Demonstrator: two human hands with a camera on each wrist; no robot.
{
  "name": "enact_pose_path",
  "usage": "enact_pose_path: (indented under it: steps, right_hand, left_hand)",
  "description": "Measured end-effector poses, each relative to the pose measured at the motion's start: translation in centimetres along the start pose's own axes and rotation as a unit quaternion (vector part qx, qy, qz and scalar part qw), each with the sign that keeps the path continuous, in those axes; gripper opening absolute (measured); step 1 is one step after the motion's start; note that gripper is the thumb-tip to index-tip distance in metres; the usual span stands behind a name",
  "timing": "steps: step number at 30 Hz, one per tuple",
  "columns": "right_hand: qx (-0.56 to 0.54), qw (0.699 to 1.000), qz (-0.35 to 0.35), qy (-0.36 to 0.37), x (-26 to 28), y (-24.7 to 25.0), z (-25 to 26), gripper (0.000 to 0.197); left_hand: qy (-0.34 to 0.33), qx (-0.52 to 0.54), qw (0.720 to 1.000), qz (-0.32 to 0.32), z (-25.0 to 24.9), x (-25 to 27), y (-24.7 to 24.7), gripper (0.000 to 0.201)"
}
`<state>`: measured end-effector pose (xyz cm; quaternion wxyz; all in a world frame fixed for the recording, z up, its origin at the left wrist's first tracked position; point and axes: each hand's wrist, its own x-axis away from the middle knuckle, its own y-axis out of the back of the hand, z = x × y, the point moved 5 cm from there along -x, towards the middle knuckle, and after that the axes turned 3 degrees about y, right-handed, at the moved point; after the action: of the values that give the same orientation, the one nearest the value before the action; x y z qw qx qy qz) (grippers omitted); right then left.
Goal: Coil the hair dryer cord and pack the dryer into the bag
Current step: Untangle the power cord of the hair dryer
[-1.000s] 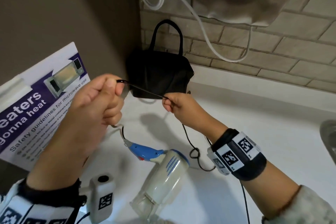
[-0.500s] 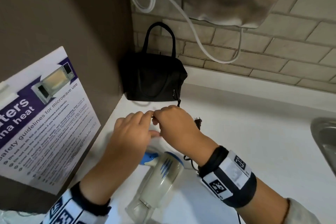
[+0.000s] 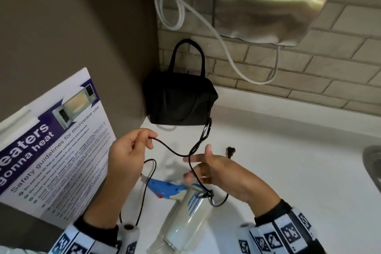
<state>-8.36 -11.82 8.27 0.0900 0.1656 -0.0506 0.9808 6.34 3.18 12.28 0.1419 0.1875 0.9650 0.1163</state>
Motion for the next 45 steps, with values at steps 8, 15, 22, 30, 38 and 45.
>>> enact_pose_path:
  steps: [8,15,22,30,38,45]
  right_hand:
    - [-0.014,0.988,-0.119,0.094,0.9,0.8,2.6,0.030]
    - [0.025,0.986,-0.126,0.105,1.2,0.9,2.1,0.028]
    - [0.061,0.971,-0.208,0.104,0.3,2.5,1.1,0.025]
    - [-0.125,0.970,-0.098,0.186,0.8,2.0,2.2,0.029]
    - [0.078,0.993,0.017,0.089,1.2,1.2,1.8,0.018]
    - [0.002,0.987,-0.152,0.054,-1.2,4.9,1.8,0.016]
  left_hand:
    - [-0.052,-0.086,0.976,0.192,-0.4,2.5,-3.0,0.030]
    - [0.005,0.003,0.975,0.220,-2.9,2.6,-3.7,0.027]
    - [0.016,0.095,0.965,0.245,-5.3,2.7,-1.9,0.034]
    - [0.090,-0.017,0.982,0.165,-0.3,0.9,-1.4,0.034]
    - [0.153,0.102,0.960,0.210,0.3,0.4,-1.6,0.036]
    - [0.054,0.031,0.917,0.393,-2.9,2.2,-0.8,0.035]
